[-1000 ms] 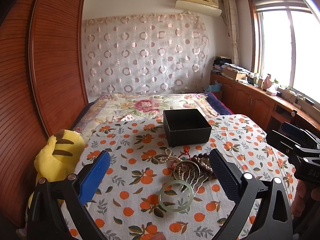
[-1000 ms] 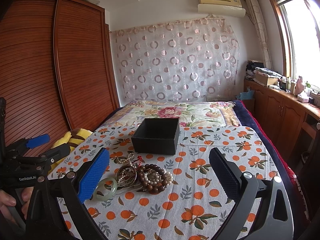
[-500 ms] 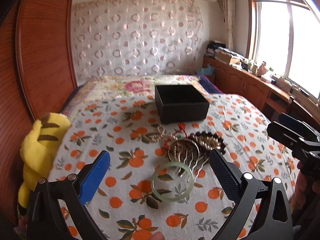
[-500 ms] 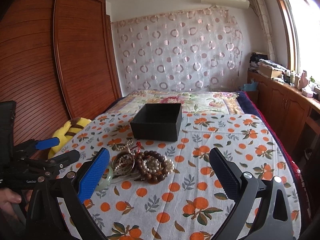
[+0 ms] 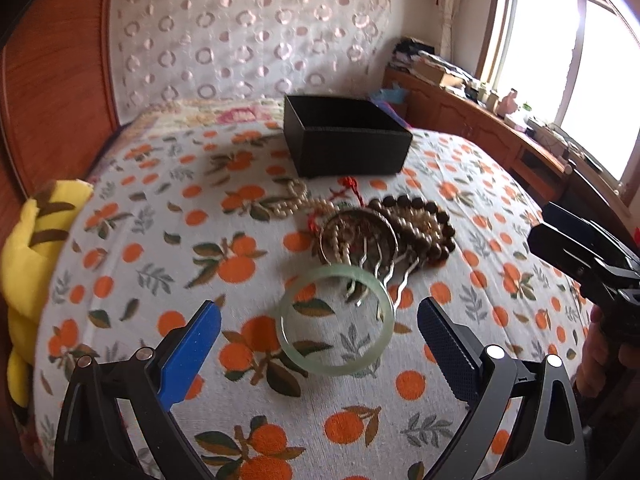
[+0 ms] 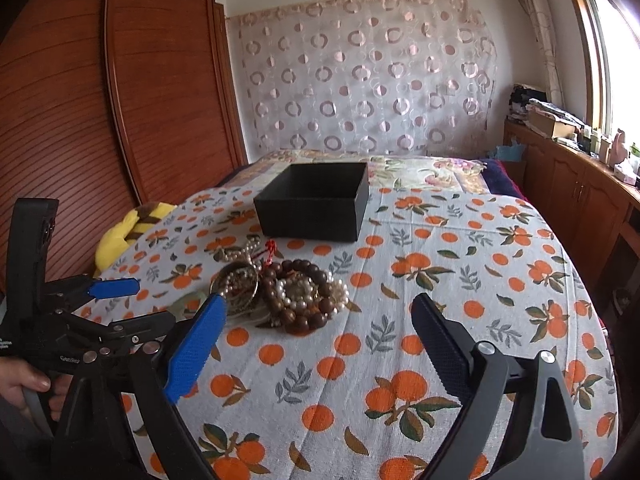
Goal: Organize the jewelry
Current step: 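Move the left gripper toward the jade bangle while the right gripper approaches the silver bangle, then grasp the green jade bangle with the left gripper while the right gripper grasps the silver bangle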
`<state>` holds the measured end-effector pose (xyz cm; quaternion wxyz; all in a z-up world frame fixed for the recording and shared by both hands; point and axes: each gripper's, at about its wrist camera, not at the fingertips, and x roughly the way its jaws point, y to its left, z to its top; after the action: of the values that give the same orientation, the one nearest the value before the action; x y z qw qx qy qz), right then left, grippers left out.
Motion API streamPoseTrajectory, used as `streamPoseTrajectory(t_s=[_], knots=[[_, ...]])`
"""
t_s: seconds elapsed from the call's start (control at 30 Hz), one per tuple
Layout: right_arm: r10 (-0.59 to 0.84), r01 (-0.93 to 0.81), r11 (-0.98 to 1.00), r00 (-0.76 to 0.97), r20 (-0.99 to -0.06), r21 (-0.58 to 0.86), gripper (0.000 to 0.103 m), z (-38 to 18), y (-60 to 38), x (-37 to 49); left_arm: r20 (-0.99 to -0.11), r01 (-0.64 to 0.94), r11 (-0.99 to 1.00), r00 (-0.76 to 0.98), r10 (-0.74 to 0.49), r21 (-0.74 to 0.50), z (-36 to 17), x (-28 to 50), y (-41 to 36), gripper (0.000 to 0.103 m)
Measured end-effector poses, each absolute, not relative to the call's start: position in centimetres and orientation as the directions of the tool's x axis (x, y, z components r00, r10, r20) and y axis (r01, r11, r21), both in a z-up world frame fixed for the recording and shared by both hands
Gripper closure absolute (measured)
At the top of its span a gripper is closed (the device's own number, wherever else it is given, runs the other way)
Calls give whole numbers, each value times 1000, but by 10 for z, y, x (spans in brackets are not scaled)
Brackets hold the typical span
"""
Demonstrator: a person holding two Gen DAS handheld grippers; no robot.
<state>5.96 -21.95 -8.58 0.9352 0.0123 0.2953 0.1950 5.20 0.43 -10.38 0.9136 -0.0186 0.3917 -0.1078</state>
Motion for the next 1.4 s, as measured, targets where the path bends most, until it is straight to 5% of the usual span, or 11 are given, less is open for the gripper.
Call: streamPoseTrajectory(t_s=[0.5,0.63,0.9,1.17,1.4], knots=[[344,-354,930,735,-584,102,15,-95,-220,63,-756,224,956,589,-286,-187,-123,68,1,18],[343,-356,929,734,-587,98,15,-95,-221,64,-761,232,961,592,-264,-153,-122,69,-1,35],[370,-415,907,696,-615,76,15,-98,-206,74,-737,229,962,623,-261,-147,-111,60,10,35],[440,-538,840,608,-661,65,53,-97,-168,110,-711,212,967,658,-249,-142,-101,58,24,35],[481,-645,763,515,-709,49,70,-95,-127,140,-708,187,973,669,-225,-133,-100,63,37,35]])
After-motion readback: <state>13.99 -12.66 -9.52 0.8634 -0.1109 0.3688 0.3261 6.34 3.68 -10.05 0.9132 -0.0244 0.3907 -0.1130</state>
